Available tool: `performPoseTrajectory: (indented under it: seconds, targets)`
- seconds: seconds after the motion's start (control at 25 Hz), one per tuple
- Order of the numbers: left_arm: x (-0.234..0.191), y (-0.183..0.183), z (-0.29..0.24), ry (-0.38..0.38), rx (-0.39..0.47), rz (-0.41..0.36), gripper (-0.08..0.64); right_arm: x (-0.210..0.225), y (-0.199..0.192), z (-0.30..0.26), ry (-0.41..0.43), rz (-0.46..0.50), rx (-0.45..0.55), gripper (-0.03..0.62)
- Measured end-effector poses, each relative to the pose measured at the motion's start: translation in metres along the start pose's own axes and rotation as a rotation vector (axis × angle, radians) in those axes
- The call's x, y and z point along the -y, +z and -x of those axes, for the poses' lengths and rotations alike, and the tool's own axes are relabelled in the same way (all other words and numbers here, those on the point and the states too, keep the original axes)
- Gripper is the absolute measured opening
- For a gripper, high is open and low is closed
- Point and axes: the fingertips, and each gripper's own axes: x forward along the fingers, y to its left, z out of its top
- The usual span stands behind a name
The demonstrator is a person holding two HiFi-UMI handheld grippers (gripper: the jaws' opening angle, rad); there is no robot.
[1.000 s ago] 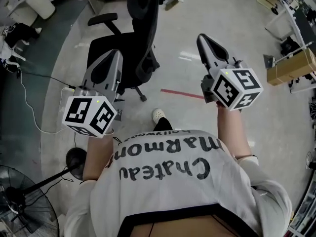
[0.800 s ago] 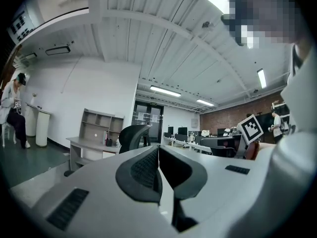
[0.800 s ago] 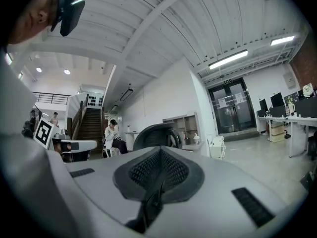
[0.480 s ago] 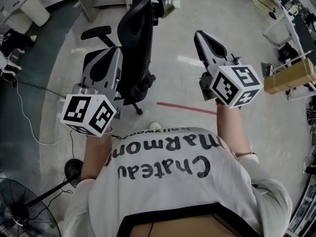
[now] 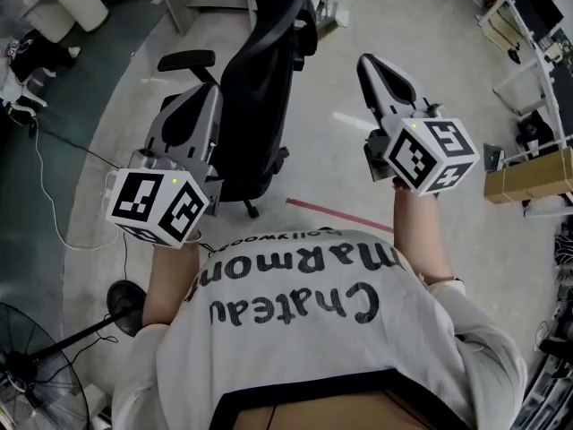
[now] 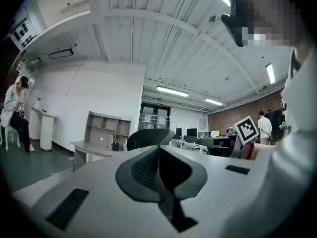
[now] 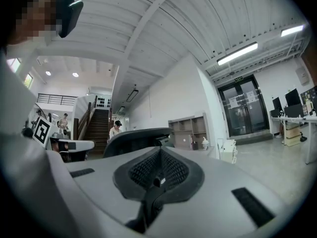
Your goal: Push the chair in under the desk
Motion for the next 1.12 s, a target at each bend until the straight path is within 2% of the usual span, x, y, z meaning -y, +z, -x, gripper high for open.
performPoseTrajectory:
  seconds: [0.28,0.44,0.6,0.84,1.0,1.12]
  targets:
    - [-0.019,0.001,0.001,0.156,0.005,0.006,0.018,0.025,-0.005,-0.055,0.132,-0.017,-0.014,0.009]
    - [-0.023,0.005,-0.001,0.285,0.036,0.04,0.018,0.036,0.006,-0.097,0.265,0.009,-0.028,0.009]
    - [-0.019,0.004,-0.015,0.392,0.039,0.018,0.018,0.051,0.012,-0.121,0.36,0.023,-0.033,0.008]
    - [-0.009,-0.017,-0.023,0.575,0.063,0.077,0.018,0.07,-0.009,-0.151,0.505,0.028,-0.093,0.009]
    - [0.006,-0.033,-0.028,0.673,0.003,0.007,0.018,0.076,-0.021,-0.164,0.594,0.037,-0.126,0.009]
    - [0.022,-0.04,-0.039,0.66,-0.102,-0.069,0.02,0.082,-0.03,-0.172,0.63,0.032,-0.143,0.009]
